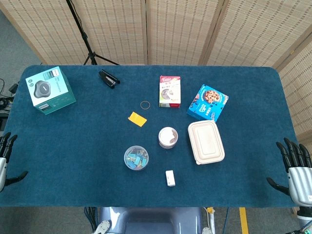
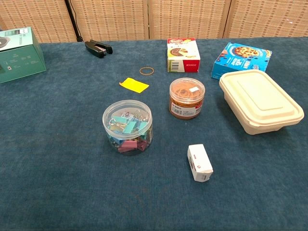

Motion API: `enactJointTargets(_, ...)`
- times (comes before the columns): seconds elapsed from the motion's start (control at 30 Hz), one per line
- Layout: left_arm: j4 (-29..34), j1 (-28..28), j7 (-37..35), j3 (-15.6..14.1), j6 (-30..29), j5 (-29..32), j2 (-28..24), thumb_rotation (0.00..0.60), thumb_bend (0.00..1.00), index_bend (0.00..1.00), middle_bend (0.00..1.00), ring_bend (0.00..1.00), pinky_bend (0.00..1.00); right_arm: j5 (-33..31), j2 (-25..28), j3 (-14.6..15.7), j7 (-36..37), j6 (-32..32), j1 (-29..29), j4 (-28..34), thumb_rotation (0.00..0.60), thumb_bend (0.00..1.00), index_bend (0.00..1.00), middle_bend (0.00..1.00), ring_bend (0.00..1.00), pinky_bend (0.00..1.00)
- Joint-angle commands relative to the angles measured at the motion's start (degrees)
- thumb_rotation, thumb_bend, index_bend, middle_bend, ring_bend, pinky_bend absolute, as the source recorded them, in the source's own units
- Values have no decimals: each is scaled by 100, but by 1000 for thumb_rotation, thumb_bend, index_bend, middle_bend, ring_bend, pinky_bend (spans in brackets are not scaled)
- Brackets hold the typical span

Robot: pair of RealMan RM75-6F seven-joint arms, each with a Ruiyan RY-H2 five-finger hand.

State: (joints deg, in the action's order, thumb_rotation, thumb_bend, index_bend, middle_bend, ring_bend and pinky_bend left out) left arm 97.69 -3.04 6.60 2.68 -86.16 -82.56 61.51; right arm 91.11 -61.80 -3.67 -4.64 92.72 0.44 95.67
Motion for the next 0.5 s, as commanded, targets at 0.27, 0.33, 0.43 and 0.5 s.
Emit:
enactJointTargets(0.27,-31,-13,-12,12,37,31,19,600,0,0,0,0,0,-44,-63,-29,-73,17,-10,-2,600,0,0,0,0,0)
enactJointTargets(0.33,-32,-16,-21,14,38,26,21,600,0,0,0,0,0,-38,-49,-34,-41,28,-12,13,600,0,0,0,0,0)
enactJointTargets(0.43,-54,-43,-46,30,83,44,20,600,0,0,0,0,0,-34,-31,-39,12,43,-18,29,600,0,0,0,0,0)
enactJointTargets(0.5,-87,-71,-77,40,140,69,25,600,0,0,0,0,0,-47,-23,-45,31,42,-20,35,600,0,0,0,0,0)
